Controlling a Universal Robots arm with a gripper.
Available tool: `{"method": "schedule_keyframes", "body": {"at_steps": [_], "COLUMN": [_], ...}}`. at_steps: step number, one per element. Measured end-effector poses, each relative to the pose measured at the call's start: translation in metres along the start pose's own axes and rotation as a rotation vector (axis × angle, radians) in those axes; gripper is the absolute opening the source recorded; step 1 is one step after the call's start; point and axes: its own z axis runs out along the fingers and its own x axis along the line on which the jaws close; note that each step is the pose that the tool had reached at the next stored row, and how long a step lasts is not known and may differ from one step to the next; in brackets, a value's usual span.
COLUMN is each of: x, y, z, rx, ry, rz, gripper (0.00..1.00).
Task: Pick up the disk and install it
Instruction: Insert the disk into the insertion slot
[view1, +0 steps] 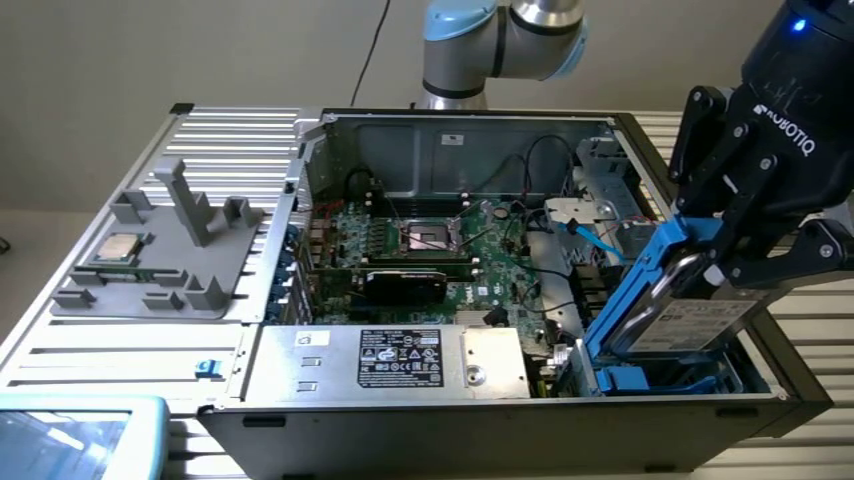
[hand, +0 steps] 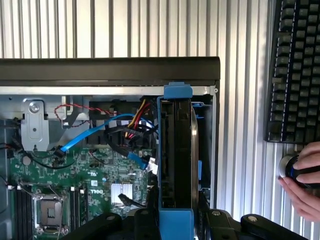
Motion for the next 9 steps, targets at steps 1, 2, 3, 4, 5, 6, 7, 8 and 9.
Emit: {"method": "schedule_keyframes", "body": {"at_steps": [1, 2, 3, 4, 5, 6, 7, 8, 9], "x": [0.0, -0.0001, -0.0001, -0.0002, -0.0003, -0.0003, -0.0004, -0.0004, -0.0005], "y": [0.0, 0.0, 0.0001, 0.0002, 0.0002, 0.0003, 0.0004, 0.0004, 0.0005], "z": [0.0007, 0.0015, 0.0027, 0.0038, 0.0052, 0.0066, 0.0079, 0.0092, 0.0105], "rx": [0.0, 0.0, 0.0, 0.0, 0.0, 0.0, 0.0, 0.0, 0.0], "ry": [0.0, 0.0, 0.0, 0.0, -0.0001, 0.0, 0.0, -0.0001, 0.0], "rz": [0.0, 0.0, 0.0, 0.0, 0.0, 0.0, 0.0, 0.0, 0.0], "gripper": [0.37, 0.37, 0.37, 0.37, 0.37, 0.37, 0.37, 0.37, 0.37]}}
